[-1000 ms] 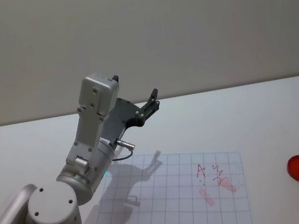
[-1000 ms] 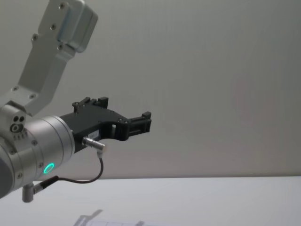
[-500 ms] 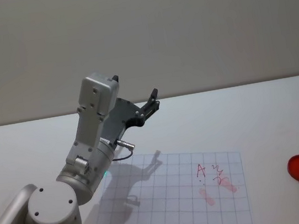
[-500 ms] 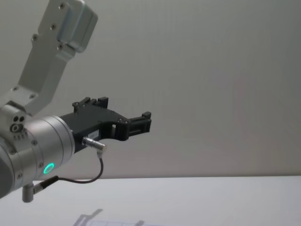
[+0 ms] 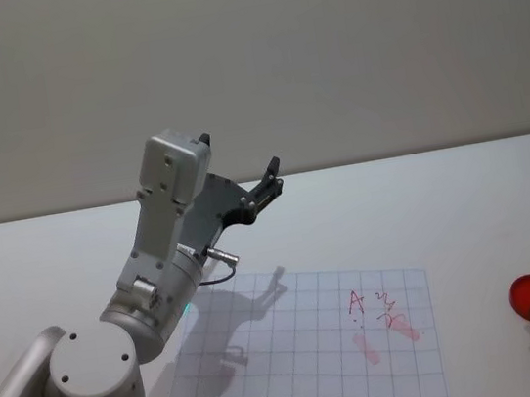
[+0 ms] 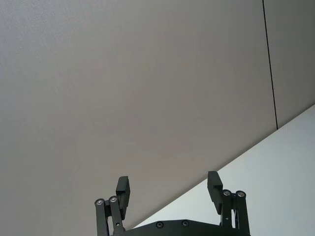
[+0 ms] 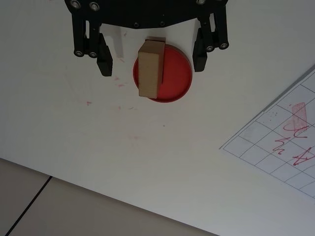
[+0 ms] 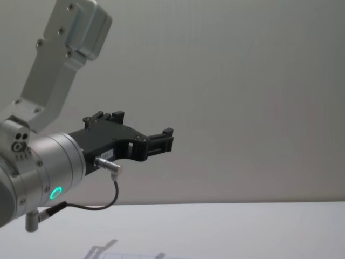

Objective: Use the one hand to pick up the stamp and affix it onto the A4 paper.

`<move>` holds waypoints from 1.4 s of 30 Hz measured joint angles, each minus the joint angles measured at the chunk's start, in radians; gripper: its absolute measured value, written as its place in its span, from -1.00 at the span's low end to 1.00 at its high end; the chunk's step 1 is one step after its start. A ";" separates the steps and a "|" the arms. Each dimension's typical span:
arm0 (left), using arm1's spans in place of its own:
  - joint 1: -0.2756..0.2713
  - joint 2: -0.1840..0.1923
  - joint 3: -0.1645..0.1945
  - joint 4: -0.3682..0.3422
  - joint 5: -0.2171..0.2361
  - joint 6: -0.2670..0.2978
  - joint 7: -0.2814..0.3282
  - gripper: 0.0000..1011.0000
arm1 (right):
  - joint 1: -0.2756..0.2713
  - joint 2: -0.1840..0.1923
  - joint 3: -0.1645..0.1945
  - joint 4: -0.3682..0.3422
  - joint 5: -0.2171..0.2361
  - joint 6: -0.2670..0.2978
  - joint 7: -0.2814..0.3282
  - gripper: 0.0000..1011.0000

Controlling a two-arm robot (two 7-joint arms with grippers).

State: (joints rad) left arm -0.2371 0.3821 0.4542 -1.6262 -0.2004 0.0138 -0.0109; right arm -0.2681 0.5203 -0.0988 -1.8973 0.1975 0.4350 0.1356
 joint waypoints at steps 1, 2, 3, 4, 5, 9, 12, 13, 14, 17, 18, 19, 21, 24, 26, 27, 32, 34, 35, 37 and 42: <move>0.000 0.000 0.000 0.000 0.000 0.000 0.000 0.98 | 0.000 0.000 0.000 0.000 0.000 0.000 0.000 0.98; 0.000 0.000 0.000 0.000 0.000 0.000 0.000 0.98 | 0.000 0.000 0.000 0.000 0.000 0.000 0.000 0.98; 0.000 0.000 0.000 0.000 0.000 0.000 0.000 0.98 | 0.000 0.000 0.000 0.000 0.000 0.000 0.000 0.98; 0.000 0.000 0.000 0.000 0.000 0.000 0.000 0.98 | 0.000 0.000 0.000 0.000 0.000 0.000 0.000 0.98; 0.000 0.000 0.000 0.000 0.000 0.000 0.000 0.98 | 0.000 0.000 0.000 0.000 0.000 0.000 0.000 0.98; 0.000 0.000 0.000 0.000 0.000 0.000 0.000 0.98 | 0.000 0.000 0.000 0.000 0.000 0.000 0.000 0.98; 0.000 0.000 0.000 0.000 0.000 0.000 0.000 0.98 | 0.000 0.000 0.000 0.000 0.000 0.000 0.000 0.98; 0.000 0.000 0.000 0.000 0.000 0.000 0.000 0.98 | 0.000 0.000 0.000 0.000 0.000 0.000 0.000 0.98; 0.000 0.000 0.000 0.000 0.000 0.000 0.000 0.98 | 0.000 0.000 0.000 0.000 0.000 0.000 0.000 0.98; 0.000 0.000 0.000 0.000 0.000 0.000 0.000 0.98 | 0.000 0.000 0.000 0.000 0.000 0.000 0.000 0.98; 0.000 0.000 0.000 0.000 0.000 0.000 0.000 0.98 | 0.000 0.000 0.000 0.000 0.000 0.000 0.000 0.98; 0.000 0.000 0.000 0.000 0.000 0.000 0.000 0.98 | 0.000 0.000 0.000 0.000 0.000 0.000 0.000 0.98; 0.000 0.000 0.000 0.000 0.000 0.000 0.000 0.98 | 0.000 0.000 0.000 0.000 0.000 0.000 0.000 0.98; 0.000 0.000 0.000 0.000 0.000 0.000 0.000 0.98 | 0.000 0.000 0.000 0.000 0.000 0.000 0.000 0.98; 0.000 0.000 0.000 0.000 0.000 0.000 0.000 0.98 | 0.000 0.000 0.000 0.000 0.000 0.000 0.000 0.98; 0.000 0.000 0.000 0.000 0.000 0.000 0.000 0.98 | 0.000 0.000 0.000 0.000 0.000 0.000 0.000 0.98; 0.000 0.000 0.000 0.000 0.000 0.000 0.000 0.98 | 0.000 0.000 0.000 0.000 0.000 0.000 0.000 0.98; 0.000 0.000 0.000 0.000 0.000 0.000 0.000 0.98 | 0.000 0.000 0.000 0.000 0.000 0.000 0.000 0.98; 0.000 0.000 0.000 0.000 0.000 0.000 0.000 0.98 | 0.000 0.000 0.000 0.000 0.000 0.000 0.000 0.98; 0.000 0.000 0.000 0.000 0.000 0.000 0.000 0.98 | 0.000 0.000 0.000 0.000 0.000 0.000 0.000 0.98; 0.000 0.000 0.000 0.000 0.000 0.000 0.000 0.98 | 0.000 0.000 0.000 0.000 0.000 0.000 0.000 0.98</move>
State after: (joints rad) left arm -0.2371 0.3821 0.4542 -1.6262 -0.2004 0.0138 -0.0109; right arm -0.2682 0.5203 -0.0988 -1.8975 0.1975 0.4348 0.1356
